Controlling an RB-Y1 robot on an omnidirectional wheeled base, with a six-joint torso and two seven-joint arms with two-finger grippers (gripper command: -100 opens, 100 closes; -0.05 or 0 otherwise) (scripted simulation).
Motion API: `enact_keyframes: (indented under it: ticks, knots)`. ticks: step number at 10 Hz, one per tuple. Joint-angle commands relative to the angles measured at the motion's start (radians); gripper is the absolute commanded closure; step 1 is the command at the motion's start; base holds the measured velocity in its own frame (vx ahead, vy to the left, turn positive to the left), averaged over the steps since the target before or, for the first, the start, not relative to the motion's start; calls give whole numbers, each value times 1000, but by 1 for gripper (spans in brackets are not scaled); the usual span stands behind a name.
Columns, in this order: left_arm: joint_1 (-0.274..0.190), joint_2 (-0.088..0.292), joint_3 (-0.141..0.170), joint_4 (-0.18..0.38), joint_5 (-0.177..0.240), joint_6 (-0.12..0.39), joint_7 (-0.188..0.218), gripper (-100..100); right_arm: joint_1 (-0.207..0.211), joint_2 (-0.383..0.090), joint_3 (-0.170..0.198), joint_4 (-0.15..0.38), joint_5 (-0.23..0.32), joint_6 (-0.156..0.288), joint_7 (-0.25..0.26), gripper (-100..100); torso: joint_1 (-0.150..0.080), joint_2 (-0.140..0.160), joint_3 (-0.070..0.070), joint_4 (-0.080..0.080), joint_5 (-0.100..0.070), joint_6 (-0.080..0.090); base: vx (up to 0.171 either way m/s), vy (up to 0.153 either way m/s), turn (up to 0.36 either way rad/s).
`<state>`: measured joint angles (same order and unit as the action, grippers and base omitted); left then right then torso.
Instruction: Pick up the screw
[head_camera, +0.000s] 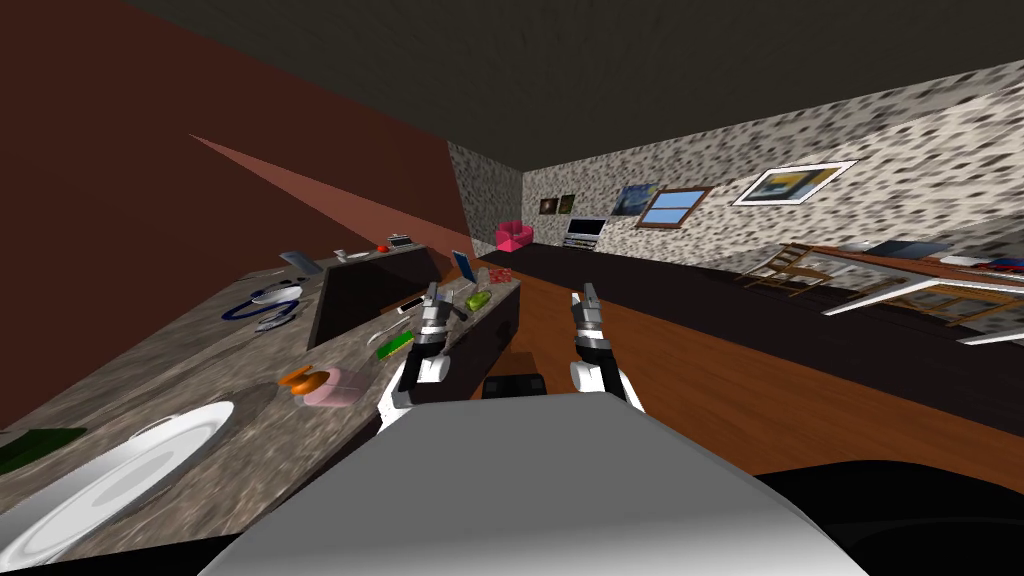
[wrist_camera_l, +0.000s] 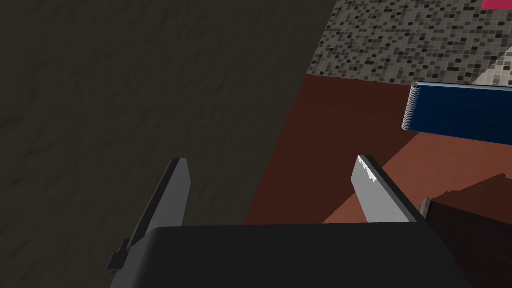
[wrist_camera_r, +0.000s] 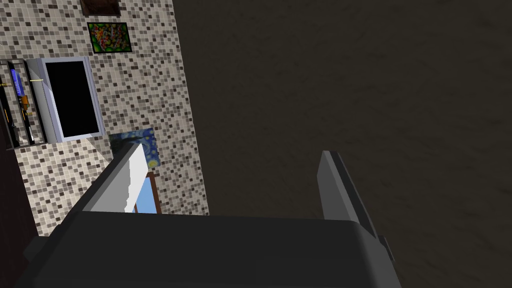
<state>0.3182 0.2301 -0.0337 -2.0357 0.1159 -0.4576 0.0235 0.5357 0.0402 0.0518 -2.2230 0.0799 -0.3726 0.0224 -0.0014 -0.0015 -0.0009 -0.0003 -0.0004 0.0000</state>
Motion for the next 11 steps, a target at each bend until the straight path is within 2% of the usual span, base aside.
enact_keyframes:
  ticks: [1, 2, 3, 4, 5, 6, 7, 8, 9, 10, 11]
  knots:
    - [-44, 48, -3, 43, 20, 48, -25, -100, 0, 0, 0, 0, 0, 0, 0, 0, 0, 0, 0, 0, 0, 0, 23, -31, 43]
    - [-72, 74, -4, 69, 40, 77, -46, -100, 0, 0, 0, 0, 0, 0, 0, 0, 0, 0, 0, 0, 0, 0, 31, -55, 51]
    - [-82, 91, -4, 81, 40, 90, -46, -100, 0, 0, 0, 0, 0, 0, 0, 0, -1, -1, -1, 0, 0, 0, 21, -42, 25]
    - [-121, 127, -6, 120, 60, 126, -69, -100, 0, 0, 0, 0, 0, 0, 0, 0, -1, 0, 0, 0, 0, 0, 19, -39, 48]
    - [-121, 133, -6, 120, 60, 134, -69, -100, 0, 0, 0, 0, 0, 0, 0, 0, -1, 0, 0, 0, 0, 0, 17, -35, 19]
    - [-162, 174, -8, 161, 81, 169, -93, -100, 0, 0, 0, 0, 0, 0, 0, 0, -1, 0, 0, 0, 0, 0, 16, -44, 37]
    - [-162, 176, -8, 161, 81, 179, -93, -100, 0, 0, 0, 0, 0, 0, 0, 0, -1, 0, 0, 0, 0, 0, 16, -36, 27]
    - [-201, 217, -10, 202, 103, 215, -117, -100, 0, 0, 0, 0, 0, 0, 0, 0, -1, 0, 0, 0, 0, 0, 23, -44, 42]
    - [-203, 218, -10, 203, 103, 226, -117, -100, 0, 0, 0, 0, 0, 0, 0, 0, -1, -1, 0, 0, 0, 0, 21, -34, 20]
    - [-245, 260, -12, 246, 126, 263, -141, -100, 0, 0, 0, 0, 0, 0, 0, 0, -1, 0, 0, 0, 0, 0, 26, -32, 40]
    - [-245, 260, -12, 246, 126, 275, -141, -100, 0, 0, 0, 0, 0, 0, 0, 0, 0, -1, 0, 0, 0, 0, 22, -34, 21]
